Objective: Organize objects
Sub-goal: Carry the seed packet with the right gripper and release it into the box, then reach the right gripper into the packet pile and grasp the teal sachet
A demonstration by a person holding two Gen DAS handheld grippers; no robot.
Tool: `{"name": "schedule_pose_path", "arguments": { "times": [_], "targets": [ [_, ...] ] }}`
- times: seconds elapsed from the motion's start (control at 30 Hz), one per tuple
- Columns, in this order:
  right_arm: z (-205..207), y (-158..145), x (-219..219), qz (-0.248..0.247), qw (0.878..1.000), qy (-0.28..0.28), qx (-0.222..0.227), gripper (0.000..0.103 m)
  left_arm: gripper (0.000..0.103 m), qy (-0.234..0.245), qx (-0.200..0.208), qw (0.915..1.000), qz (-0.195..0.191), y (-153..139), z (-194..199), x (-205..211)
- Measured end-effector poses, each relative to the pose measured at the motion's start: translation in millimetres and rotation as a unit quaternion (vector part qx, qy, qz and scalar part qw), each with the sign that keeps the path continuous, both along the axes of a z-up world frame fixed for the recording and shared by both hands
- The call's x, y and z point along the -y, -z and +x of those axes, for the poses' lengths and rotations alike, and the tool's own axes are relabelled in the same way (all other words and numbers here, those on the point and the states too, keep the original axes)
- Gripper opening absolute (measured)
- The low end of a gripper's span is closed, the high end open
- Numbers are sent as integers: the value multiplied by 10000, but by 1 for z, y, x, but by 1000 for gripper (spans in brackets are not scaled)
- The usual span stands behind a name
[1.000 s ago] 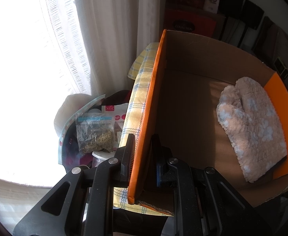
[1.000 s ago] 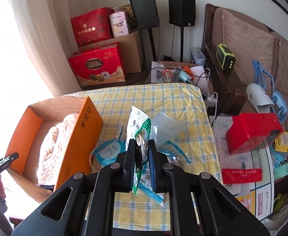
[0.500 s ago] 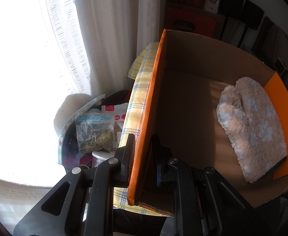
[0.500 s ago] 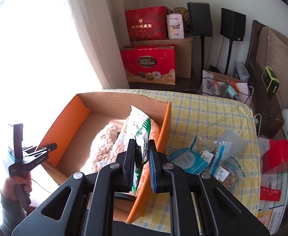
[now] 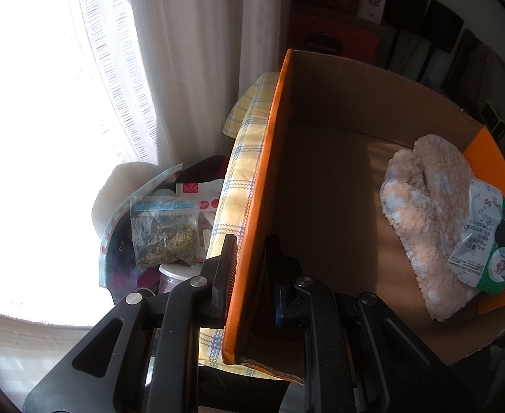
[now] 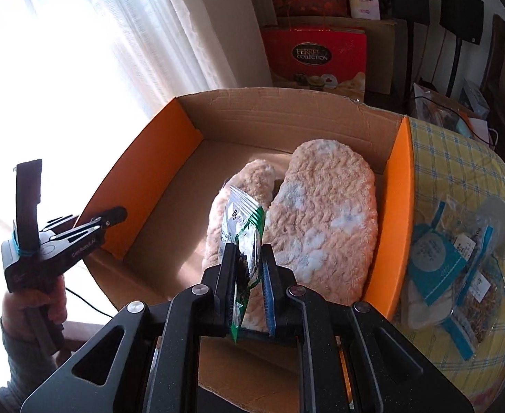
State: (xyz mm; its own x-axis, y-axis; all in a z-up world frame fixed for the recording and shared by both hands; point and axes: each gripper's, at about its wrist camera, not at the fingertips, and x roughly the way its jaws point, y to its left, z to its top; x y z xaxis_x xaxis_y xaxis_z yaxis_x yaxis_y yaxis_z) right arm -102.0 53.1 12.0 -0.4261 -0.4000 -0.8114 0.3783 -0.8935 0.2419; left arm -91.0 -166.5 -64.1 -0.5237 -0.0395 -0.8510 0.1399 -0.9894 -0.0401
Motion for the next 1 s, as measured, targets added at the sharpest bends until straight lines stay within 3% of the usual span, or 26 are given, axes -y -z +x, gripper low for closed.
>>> {"name": "schedule_pose_path", "arguments": {
  "times": [0.13,0.37,0.43,0.5,1.0],
  "targets": [
    [-3,11,5,121,9999,-31,86,25,15,0,10,10000,5,-1,0,-1],
    [-4,4,-4,808,9958,175,-392,39,15,-13,11,10000,11,0,-1,-4],
    [-3,-1,-7,974,9933,241,-566,45,15,-10,13,10000,7,0,-1,-4],
    [-2,-7,-9,966,9930,197,-649,58,15,-8,16,10000,12,0,-1,-3],
    [2,-43,-69,696,9919,736,-766,59,15,1,25,10000,9,-1,1,-5]
  ]
}}
